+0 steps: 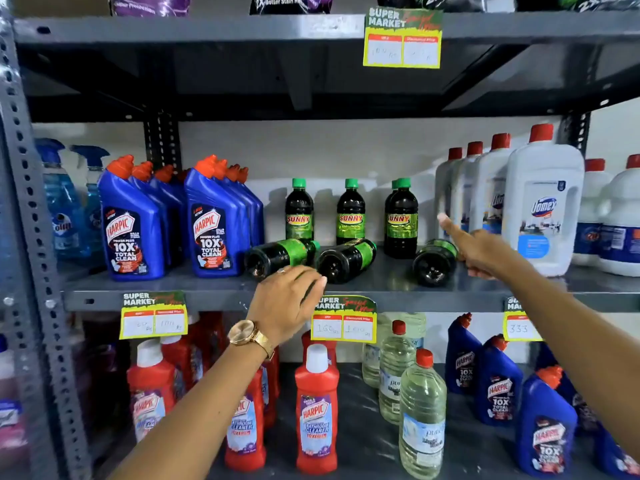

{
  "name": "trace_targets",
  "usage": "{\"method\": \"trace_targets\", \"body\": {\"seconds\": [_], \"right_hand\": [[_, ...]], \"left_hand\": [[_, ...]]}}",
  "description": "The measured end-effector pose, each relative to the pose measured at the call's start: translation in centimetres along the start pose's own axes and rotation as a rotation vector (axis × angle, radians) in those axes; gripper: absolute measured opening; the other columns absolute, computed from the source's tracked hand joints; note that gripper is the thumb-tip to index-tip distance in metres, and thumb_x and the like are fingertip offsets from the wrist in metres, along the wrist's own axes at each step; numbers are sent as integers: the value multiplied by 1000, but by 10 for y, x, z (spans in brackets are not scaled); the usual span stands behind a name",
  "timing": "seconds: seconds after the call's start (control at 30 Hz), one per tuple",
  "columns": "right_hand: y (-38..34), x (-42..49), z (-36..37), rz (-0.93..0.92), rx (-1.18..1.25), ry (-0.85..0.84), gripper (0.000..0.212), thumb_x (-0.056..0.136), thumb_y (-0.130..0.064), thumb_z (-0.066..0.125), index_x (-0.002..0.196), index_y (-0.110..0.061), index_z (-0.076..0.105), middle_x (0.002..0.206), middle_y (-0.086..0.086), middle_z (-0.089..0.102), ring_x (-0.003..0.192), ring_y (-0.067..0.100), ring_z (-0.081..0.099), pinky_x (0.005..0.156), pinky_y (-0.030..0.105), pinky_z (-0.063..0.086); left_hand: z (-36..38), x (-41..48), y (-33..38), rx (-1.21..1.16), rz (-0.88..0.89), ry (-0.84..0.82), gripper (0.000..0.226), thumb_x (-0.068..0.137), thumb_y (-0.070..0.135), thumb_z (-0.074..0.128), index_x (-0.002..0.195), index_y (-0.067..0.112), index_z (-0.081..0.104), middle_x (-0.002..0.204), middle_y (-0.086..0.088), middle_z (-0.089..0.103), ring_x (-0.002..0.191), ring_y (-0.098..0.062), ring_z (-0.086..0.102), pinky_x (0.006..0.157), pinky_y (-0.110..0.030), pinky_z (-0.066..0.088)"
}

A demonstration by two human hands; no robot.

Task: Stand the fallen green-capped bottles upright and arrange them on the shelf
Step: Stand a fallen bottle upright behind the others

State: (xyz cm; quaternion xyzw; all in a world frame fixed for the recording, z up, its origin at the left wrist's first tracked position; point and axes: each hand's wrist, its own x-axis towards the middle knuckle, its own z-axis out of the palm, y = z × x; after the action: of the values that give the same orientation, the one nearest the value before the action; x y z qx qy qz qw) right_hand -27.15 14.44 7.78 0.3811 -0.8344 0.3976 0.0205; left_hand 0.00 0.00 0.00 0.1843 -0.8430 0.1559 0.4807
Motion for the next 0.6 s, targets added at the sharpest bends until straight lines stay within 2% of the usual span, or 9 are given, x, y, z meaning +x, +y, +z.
{"method": "trace_targets", "body": {"seconds": [0.07,0.13,0.2,0.27,0.3,0.37,0.4,0.53,0.6], "right_hand": [[7,7,4,85,-98,-70,128,51,-102,11,96,3,68,72,19,66,71,30,64,84,44,50],[14,14,12,139,-125,-102,145,42,-105,11,130,0,57,96,22,68,96,35,64,92,45,44],[11,23,16,172,-55,-166,140,43,-104,19,140,-7,49,135,24,56,125,37,55,104,47,40],[2,30,16,201,-24,-284,126,56,-99,26,145,-11,43,149,23,42,135,37,43,110,47,34],[0,36,17,224,-22,-334,118,63,-95,30,144,-10,44,137,22,52,127,35,49,105,44,39],[-3,46,17,287,18,-363,99,70,-86,43,124,-4,56,90,15,65,80,26,65,70,28,52],[-4,48,16,317,34,-377,87,72,-81,49,110,-4,59,77,12,63,61,21,62,54,22,49],[0,52,21,369,210,-393,59,77,-65,60,91,-8,59,72,9,64,45,16,61,36,16,46],[7,52,27,343,345,-328,52,78,-62,62,90,-11,59,74,8,63,50,16,62,32,14,45]], "left_hand": [[8,-7,-4,35,-19,-19,40,94,28,38,97,10,74,97,-3,76,90,-20,71,76,-32,57],[20,-17,-8,105,9,-28,40,94,25,37,102,10,73,102,-3,75,95,-19,71,85,-34,56],[26,-18,-12,172,53,-1,38,93,25,39,103,10,73,102,-3,75,96,-18,71,87,-34,56],[31,-14,-17,203,46,42,37,93,25,42,101,10,74,100,-4,76,94,-18,72,84,-32,56],[33,-13,-18,216,44,55,36,92,25,43,99,10,75,99,-4,76,92,-18,72,82,-31,56],[37,-12,-20,228,45,81,36,92,26,44,96,9,76,97,-4,76,90,-18,73,78,-31,57],[39,-12,-21,231,49,94,36,92,26,44,95,9,76,96,-5,77,89,-18,73,77,-31,58],[47,-13,-25,245,75,170,36,94,25,44,93,10,76,94,-4,77,87,-17,73,77,-30,58],[50,-14,-26,251,94,213,35,94,25,44,91,11,76,92,-2,77,87,-16,73,77,-29,56]]}}
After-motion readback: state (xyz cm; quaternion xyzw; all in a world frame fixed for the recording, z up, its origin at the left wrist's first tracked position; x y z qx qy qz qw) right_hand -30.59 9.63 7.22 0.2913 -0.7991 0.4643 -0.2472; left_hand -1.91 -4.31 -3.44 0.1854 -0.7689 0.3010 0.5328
